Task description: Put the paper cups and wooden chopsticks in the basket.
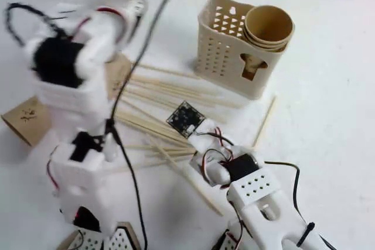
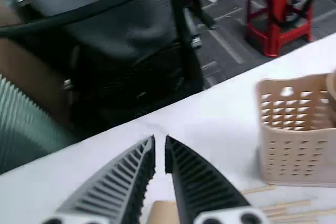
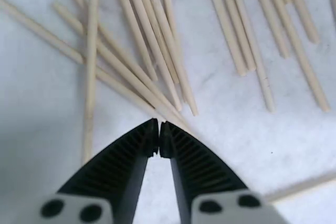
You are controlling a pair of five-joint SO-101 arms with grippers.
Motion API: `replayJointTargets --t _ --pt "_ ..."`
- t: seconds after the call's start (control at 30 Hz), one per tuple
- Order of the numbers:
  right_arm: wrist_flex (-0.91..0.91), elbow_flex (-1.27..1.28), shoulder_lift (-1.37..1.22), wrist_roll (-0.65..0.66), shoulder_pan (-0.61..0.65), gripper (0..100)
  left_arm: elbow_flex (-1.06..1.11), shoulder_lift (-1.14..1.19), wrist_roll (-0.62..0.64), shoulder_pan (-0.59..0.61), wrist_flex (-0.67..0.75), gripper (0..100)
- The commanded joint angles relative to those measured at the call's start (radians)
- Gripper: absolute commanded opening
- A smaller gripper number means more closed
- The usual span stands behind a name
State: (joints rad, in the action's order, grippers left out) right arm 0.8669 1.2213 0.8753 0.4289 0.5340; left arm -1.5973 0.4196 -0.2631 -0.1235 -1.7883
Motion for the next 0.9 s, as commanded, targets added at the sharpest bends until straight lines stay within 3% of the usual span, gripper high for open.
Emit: replayJointTargets --t 0.0,0.23,0.37,0.47,0.7,0.87 --pt "-0.015 -0.006 0.025 0.011 0.007 2.2 0.21 -0.151 0.015 0.127 -0.003 6" --pt "-0.015 -0.006 0.025 0.011 0.007 2.3 0.718 -0.387 0.014 0.257 0.003 8" --pt "-0.015 -0.006 0.025 0.011 0.008 2.3 0.933 -0.499 0.021 0.275 0.006 16" --pt "-0.015 -0.006 0.025 0.011 0.008 2.3 1.085 -0.561 0.021 0.275 0.04 17" --pt "-0.015 -0.006 0.024 0.011 0.008 2.3 1.447 -0.611 0.055 0.328 0.235 17" --pt "-0.016 -0.006 0.021 0.011 0.008 2.3 1.694 -0.591 0.184 0.34 0.436 28"
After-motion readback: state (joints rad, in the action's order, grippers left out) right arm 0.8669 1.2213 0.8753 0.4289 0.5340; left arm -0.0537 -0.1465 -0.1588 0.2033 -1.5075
